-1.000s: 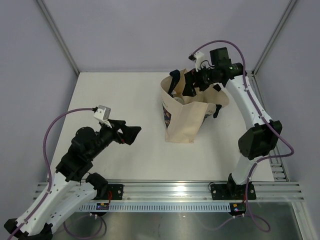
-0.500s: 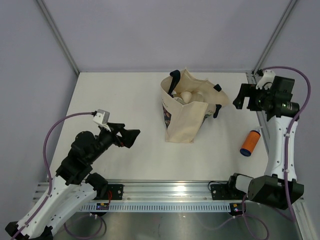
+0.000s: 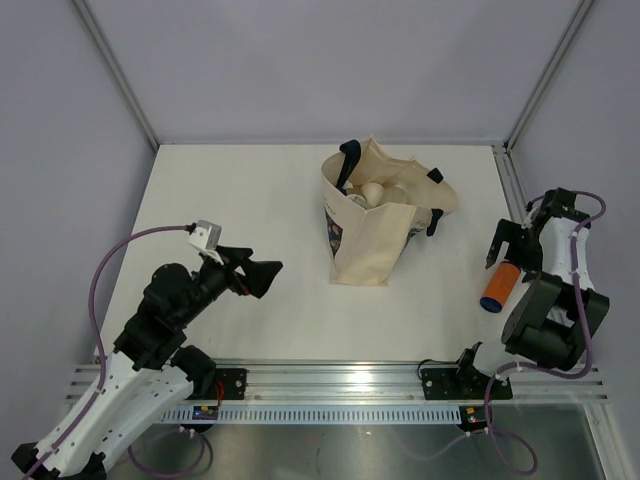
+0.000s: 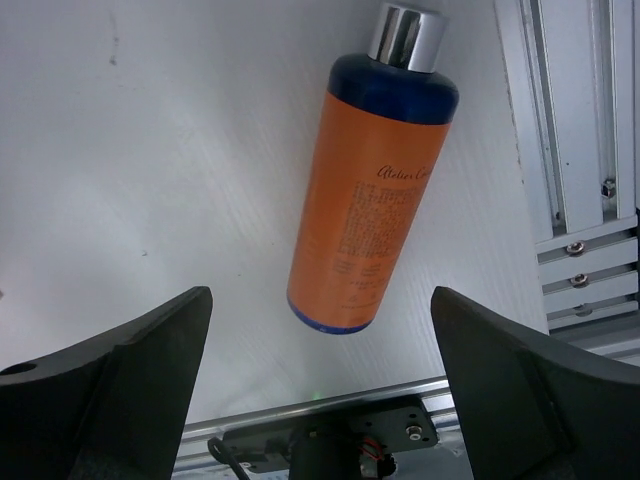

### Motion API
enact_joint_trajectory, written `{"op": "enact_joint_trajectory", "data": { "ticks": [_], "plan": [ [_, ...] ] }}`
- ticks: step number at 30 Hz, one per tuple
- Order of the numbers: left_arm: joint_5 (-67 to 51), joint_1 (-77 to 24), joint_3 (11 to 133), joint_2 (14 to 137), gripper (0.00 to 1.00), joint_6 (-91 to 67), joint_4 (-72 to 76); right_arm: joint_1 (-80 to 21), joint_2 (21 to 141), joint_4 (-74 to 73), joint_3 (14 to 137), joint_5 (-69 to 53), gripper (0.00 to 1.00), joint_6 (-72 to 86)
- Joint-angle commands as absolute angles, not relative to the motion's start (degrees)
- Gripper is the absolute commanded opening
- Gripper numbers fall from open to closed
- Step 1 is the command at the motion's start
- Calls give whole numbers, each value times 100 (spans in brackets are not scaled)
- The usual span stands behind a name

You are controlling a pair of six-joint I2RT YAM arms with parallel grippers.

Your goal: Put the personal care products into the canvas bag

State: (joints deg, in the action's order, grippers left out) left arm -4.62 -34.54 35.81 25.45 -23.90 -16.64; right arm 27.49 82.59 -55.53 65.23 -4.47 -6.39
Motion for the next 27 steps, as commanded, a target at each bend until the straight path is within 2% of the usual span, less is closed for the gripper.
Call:
{"op": "enact_joint_trajectory", "data": {
  "ticks": [1,15,18,19,23,25,26,27],
  "plan": [
    [-668,-3437,3542,2417,99,-2347,-1450,2742,8752,-5388,6487,-35,99,-685],
    [-563,-3437,3445,2417,99,-2540,-1318,2690,10616,-4843,6970,422,99,-1063],
    [-501,-3437,3410,2408,99,-2575,-1283,2593,10818,-4922,7005,160,89,-1239],
    [-484,-3437,3410,2426,99,-2575,-1275,2558,10880,-4957,7005,80,83,-1265],
    [-422,-3437,3384,2487,99,-2593,-1195,2417,11004,-5106,7128,-132,79,-1301],
    [-422,-3437,3419,2566,99,-2575,-1152,2399,11091,-5220,7233,-210,70,-1380],
    [-439,-3437,3445,2601,99,-2566,-1151,2399,11127,-5255,7251,-254,59,-1423],
    [-448,-3437,3471,2636,99,-2558,-1143,2399,11162,-5291,7268,-420,54,-1485]
  ]
}}
